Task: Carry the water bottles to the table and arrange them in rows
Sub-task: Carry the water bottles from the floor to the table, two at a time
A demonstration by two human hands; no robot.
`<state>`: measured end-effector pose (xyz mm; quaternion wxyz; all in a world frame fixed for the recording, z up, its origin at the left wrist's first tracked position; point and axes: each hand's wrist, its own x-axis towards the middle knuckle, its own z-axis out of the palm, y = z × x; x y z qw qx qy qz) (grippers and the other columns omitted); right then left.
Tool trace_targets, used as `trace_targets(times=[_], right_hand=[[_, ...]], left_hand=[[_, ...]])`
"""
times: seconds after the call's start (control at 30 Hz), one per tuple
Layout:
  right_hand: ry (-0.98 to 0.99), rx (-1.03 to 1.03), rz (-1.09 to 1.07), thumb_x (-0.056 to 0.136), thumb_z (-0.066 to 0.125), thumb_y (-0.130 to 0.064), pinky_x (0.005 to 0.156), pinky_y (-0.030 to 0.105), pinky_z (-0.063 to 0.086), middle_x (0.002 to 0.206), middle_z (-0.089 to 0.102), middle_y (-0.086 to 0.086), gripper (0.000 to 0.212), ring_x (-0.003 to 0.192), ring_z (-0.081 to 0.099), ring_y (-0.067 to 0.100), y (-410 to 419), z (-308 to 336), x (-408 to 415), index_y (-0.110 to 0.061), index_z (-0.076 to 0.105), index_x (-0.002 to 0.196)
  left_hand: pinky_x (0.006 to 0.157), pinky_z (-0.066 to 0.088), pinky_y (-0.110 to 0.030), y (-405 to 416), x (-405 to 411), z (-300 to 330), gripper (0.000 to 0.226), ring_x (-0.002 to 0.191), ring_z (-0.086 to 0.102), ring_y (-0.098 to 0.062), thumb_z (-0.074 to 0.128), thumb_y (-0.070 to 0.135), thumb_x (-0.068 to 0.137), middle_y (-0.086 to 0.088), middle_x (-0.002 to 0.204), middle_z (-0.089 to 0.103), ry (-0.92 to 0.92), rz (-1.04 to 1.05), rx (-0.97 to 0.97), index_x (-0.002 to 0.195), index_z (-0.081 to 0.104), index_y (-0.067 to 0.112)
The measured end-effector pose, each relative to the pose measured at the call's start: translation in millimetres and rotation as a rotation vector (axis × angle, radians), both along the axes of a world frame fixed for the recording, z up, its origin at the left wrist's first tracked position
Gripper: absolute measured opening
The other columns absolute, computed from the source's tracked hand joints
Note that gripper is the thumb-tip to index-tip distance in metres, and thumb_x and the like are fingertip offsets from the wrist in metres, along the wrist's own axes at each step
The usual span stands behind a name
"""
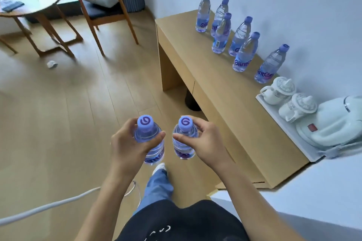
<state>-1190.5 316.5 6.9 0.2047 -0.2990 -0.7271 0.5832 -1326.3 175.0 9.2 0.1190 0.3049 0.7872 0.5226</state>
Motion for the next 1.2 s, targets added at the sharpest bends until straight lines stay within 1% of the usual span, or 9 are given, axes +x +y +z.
trace_targets(times=[0.1,0.17,0.27,0.43,0.6,0.83,1.0,1.13,1.2], right_hand=[[0.008,0.016,-0.105,0.076,0.086,-0.021,0.076,0.017,0.053,0.087,0.074,-0.003,0.024,0.083,0.070,0.011,33,3,-45,-0.018,0.072,0.096],[0.027,-0.004,-0.172,0.076,0.085,-0.020,0.075,0.016,0.053,0.087,0.073,-0.005,0.021,0.082,0.069,0.011,52,6,-69,-0.026,0.070,0.090],[0.063,-0.022,-0.279,0.076,0.085,-0.020,0.076,0.023,0.057,0.084,0.074,-0.007,0.019,0.080,0.070,0.009,83,10,-98,-0.028,0.070,0.084],[0.059,-0.050,-0.463,0.074,0.086,-0.021,0.078,0.027,0.057,0.085,0.075,-0.007,0.020,0.081,0.070,0.009,137,6,-123,-0.024,0.072,0.088],[0.035,-0.043,-0.575,0.074,0.086,-0.016,0.073,0.021,0.052,0.082,0.073,-0.002,0.019,0.074,0.064,0.005,205,-7,-132,-0.016,0.072,0.087],[0.037,-0.082,-0.695,0.074,0.086,-0.015,0.076,0.011,0.046,0.091,0.074,-0.003,0.029,0.080,0.065,-0.001,305,-17,-138,-0.010,0.074,0.100],[0.042,-0.090,-0.800,0.074,0.086,-0.012,0.067,0.004,0.043,0.078,0.072,-0.012,0.026,0.070,0.060,-0.009,345,-29,-138,-0.031,0.071,0.084],[0.007,-0.072,-0.894,0.073,0.086,-0.013,0.065,0.004,0.043,0.077,0.072,-0.016,0.030,0.067,0.058,-0.010,368,-38,-140,-0.036,0.068,0.080],[-0.011,-0.064,-0.948,0.073,0.086,-0.013,0.064,0.005,0.043,0.080,0.072,-0.010,0.027,0.064,0.057,-0.006,374,-42,-141,-0.033,0.069,0.079]], left_hand=[[0.059,0.043,-0.003,47,-57,-1,0.043,0.070,0.063,0.008,0.091,0.031,0.060,0.029,0.081,0.066,0.019,-0.108,-0.019,0.083,0.057,0.041],[0.058,0.043,-0.004,77,-90,4,0.042,0.070,0.063,0.008,0.090,0.039,0.059,0.031,0.080,0.065,0.040,-0.170,-0.040,0.082,0.055,0.044],[0.058,0.044,-0.007,124,-135,12,0.041,0.072,0.063,0.007,0.088,0.046,0.059,0.031,0.082,0.065,0.066,-0.248,-0.048,0.083,0.054,0.044],[0.060,0.044,-0.004,205,-171,13,0.040,0.074,0.064,0.005,0.090,0.038,0.062,0.026,0.083,0.066,0.053,-0.370,-0.067,0.086,0.058,0.039],[0.062,0.048,-0.018,297,-188,-4,0.039,0.073,0.066,-0.002,0.091,0.034,0.062,0.017,0.081,0.068,-0.042,-0.477,-0.100,0.086,0.060,0.034],[0.052,0.040,-0.005,406,-193,-24,0.044,0.060,0.056,0.006,0.091,0.032,0.060,0.025,0.070,0.062,-0.060,-0.493,-0.122,0.075,0.050,0.035],[0.054,0.042,-0.008,459,-192,-40,0.044,0.059,0.055,0.005,0.090,0.028,0.062,0.025,0.069,0.061,-0.093,-0.564,-0.195,0.077,0.049,0.033],[0.055,0.042,-0.011,496,-194,-54,0.047,0.061,0.056,0.007,0.091,0.023,0.061,0.029,0.070,0.060,-0.095,-0.612,-0.258,0.080,0.049,0.027],[0.058,0.042,-0.017,510,-194,-59,0.047,0.062,0.057,0.004,0.092,0.026,0.060,0.024,0.071,0.062,-0.096,-0.632,-0.281,0.081,0.050,0.027]])
